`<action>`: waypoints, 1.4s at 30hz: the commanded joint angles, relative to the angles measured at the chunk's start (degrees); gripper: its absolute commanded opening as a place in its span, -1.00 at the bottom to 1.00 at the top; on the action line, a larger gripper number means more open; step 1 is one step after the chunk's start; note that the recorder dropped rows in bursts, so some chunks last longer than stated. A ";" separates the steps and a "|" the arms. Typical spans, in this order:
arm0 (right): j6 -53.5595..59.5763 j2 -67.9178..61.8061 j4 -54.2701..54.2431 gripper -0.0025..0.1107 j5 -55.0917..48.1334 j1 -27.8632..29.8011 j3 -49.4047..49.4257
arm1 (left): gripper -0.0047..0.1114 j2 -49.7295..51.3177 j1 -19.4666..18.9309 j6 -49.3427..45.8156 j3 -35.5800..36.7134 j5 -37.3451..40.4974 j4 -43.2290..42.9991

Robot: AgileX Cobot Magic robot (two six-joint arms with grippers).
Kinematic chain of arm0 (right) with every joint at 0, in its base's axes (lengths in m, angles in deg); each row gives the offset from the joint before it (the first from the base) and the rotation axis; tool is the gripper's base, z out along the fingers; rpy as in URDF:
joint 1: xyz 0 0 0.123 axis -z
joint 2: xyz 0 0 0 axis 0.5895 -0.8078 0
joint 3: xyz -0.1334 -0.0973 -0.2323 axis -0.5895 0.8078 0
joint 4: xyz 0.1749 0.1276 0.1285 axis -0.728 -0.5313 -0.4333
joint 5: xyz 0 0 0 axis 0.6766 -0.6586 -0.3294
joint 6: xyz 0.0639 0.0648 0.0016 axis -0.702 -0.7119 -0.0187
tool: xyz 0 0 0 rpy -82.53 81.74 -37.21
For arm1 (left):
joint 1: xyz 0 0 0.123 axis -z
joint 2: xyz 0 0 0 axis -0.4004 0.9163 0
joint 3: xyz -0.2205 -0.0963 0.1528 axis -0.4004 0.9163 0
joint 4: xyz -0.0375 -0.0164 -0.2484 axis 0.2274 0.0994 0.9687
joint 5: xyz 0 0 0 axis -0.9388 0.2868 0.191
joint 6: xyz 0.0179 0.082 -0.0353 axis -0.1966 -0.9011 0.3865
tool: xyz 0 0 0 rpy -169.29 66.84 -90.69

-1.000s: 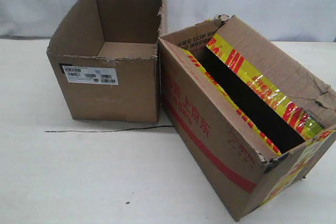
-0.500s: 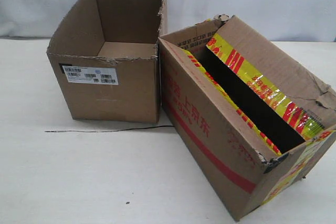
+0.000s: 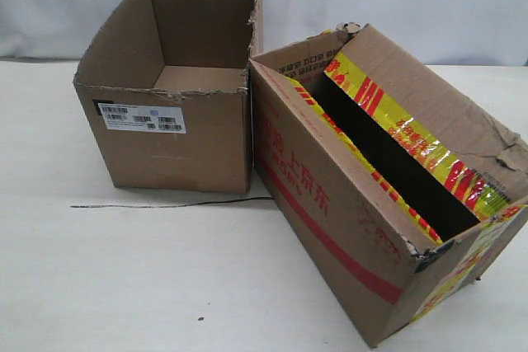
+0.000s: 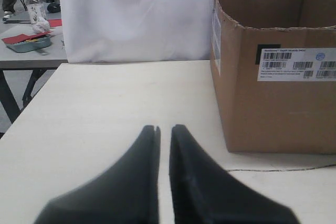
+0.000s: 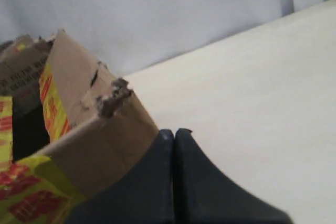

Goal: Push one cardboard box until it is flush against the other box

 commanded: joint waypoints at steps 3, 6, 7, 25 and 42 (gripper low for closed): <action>49.47 -15.35 -43.83 -0.96 -4.73 0.23 0.24 | -0.92 -0.19 -0.08 -0.16 0.13 -0.74 0.43; 74.79 -23.68 -61.32 -0.96 -16.28 0.23 0.24 | -0.92 -0.19 -0.08 -0.16 0.13 -0.74 0.43; 75.62 -26.02 -61.53 -0.96 -18.02 0.23 0.24 | -0.92 -0.19 -0.08 -0.16 0.13 -0.74 0.43; 100.31 -51.31 -72.14 -0.96 -36.48 0.23 -3.33 | -0.92 -0.19 -0.08 -0.16 0.13 -0.73 0.43; 102.73 -76.19 -72.14 -0.96 -44.08 0.23 -18.83 | -0.92 -0.19 -0.08 -0.16 0.13 -0.58 0.43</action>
